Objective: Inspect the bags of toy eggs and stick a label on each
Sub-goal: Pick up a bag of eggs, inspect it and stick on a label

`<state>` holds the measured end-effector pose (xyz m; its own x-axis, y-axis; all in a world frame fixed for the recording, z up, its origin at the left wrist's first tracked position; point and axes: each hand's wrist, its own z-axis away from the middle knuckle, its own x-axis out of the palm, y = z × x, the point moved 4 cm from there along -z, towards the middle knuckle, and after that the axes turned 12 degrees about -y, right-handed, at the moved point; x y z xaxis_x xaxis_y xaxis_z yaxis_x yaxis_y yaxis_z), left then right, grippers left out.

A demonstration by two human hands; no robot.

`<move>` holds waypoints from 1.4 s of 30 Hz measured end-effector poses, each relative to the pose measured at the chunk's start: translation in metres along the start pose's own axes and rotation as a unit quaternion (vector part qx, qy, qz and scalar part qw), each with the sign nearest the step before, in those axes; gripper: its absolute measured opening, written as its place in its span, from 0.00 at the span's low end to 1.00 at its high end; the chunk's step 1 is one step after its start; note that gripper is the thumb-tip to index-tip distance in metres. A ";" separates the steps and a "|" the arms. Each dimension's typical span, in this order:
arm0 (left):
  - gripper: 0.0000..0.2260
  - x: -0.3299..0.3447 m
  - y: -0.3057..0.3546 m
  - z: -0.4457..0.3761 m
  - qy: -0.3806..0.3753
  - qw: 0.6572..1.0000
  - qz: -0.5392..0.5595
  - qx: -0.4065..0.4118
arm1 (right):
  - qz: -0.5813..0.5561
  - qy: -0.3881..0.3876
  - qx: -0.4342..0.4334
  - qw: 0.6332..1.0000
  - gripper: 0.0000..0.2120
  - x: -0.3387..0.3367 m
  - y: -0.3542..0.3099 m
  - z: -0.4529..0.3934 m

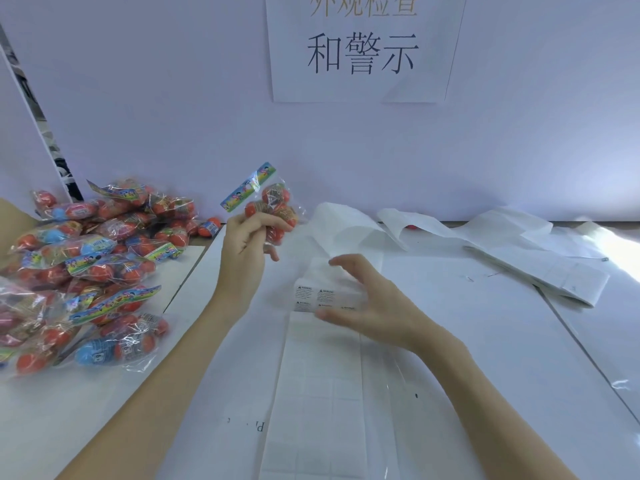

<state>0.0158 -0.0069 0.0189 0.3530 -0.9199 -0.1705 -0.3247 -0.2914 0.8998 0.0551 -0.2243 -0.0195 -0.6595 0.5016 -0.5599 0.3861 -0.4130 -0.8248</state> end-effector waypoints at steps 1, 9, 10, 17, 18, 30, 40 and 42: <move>0.21 0.000 -0.001 0.000 0.004 1.000 0.000 -0.013 | 0.041 0.020 -0.009 0.999 0.28 0.000 -0.001 -0.001; 0.06 0.023 -0.001 0.009 -0.160 0.980 -0.113 -0.022 | 0.000 0.166 -0.044 0.985 0.02 -0.012 0.000 -0.002; 0.07 0.026 -0.001 0.011 -0.180 0.975 -0.131 -0.019 | -0.001 0.169 -0.042 0.985 0.02 -0.012 0.000 -0.002; 0.04 0.033 -0.011 0.014 -0.188 0.963 -0.191 -0.032 | 0.000 0.181 -0.056 0.982 0.06 -0.012 -0.001 0.000; 0.03 0.033 -0.012 0.014 -0.190 0.963 -0.188 -0.039 | -0.006 0.192 -0.067 0.979 0.07 -0.013 -0.001 0.000; 0.06 0.038 -0.019 0.014 -0.196 0.971 -0.125 -0.057 | -0.022 0.182 -0.093 0.979 0.10 -0.009 -0.006 0.001; 0.04 0.035 -0.028 0.012 -0.209 0.968 -0.114 -0.086 | -0.012 0.176 -0.080 0.981 0.13 -0.005 -0.004 -0.002; 0.05 0.034 -0.029 0.012 -0.215 0.966 -0.113 -0.090 | -0.010 0.173 -0.079 0.982 0.14 -0.005 -0.003 -0.003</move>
<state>0.0268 -0.0333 -0.0180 -0.0124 -0.8734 -0.4869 -0.1114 -0.4827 0.8687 0.0585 -0.2232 -0.0145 -0.4197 0.7477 -0.5147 0.4887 -0.2917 -0.8222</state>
